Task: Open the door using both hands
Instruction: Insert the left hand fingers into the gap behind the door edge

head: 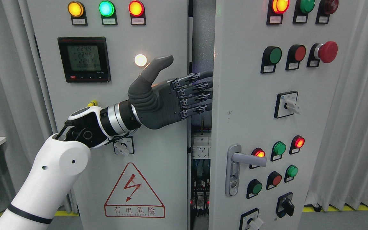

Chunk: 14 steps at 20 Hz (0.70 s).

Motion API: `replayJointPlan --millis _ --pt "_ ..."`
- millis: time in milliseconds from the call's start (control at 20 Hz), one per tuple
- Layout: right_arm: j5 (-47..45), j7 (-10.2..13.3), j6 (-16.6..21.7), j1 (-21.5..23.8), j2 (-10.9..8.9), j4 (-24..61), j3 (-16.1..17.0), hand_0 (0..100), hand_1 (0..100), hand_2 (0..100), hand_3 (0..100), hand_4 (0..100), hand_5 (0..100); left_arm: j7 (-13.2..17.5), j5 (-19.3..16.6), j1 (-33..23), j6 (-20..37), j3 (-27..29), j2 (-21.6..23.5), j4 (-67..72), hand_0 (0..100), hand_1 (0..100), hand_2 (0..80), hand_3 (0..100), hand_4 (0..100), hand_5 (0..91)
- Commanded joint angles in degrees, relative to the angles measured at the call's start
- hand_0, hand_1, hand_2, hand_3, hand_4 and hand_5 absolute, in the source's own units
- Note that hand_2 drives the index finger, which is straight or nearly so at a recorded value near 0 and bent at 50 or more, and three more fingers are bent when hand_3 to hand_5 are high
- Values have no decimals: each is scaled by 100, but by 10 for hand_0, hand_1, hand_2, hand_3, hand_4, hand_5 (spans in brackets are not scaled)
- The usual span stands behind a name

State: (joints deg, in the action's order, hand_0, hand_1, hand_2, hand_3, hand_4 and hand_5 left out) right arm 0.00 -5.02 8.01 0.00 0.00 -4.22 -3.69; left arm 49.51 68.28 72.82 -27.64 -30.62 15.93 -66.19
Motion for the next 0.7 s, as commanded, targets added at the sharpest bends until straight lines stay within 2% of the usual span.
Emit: replayJointPlan --millis 0,401,551,651 --pt "88 1 -1 -53 -9 0 0 219 0 0 0 0 0 68 98 197 4 -753 -82 317 295 0 27 28 38 0" --pt "88 1 -1 -53 -9 0 0 219 0 0 0 0 0 252 107 425 -4 -718 -73 264 295 0 27 27 38 0" --pt "88 1 -1 -53 -9 0 0 219 0 0 0 0 0 253 378 566 -4 -735 -82 264 295 0 27 27 38 0" --pt "88 1 -1 -53 -9 0 0 219 0 0 0 0 0 253 432 610 -4 -796 -99 264 295 0 27 27 38 0"
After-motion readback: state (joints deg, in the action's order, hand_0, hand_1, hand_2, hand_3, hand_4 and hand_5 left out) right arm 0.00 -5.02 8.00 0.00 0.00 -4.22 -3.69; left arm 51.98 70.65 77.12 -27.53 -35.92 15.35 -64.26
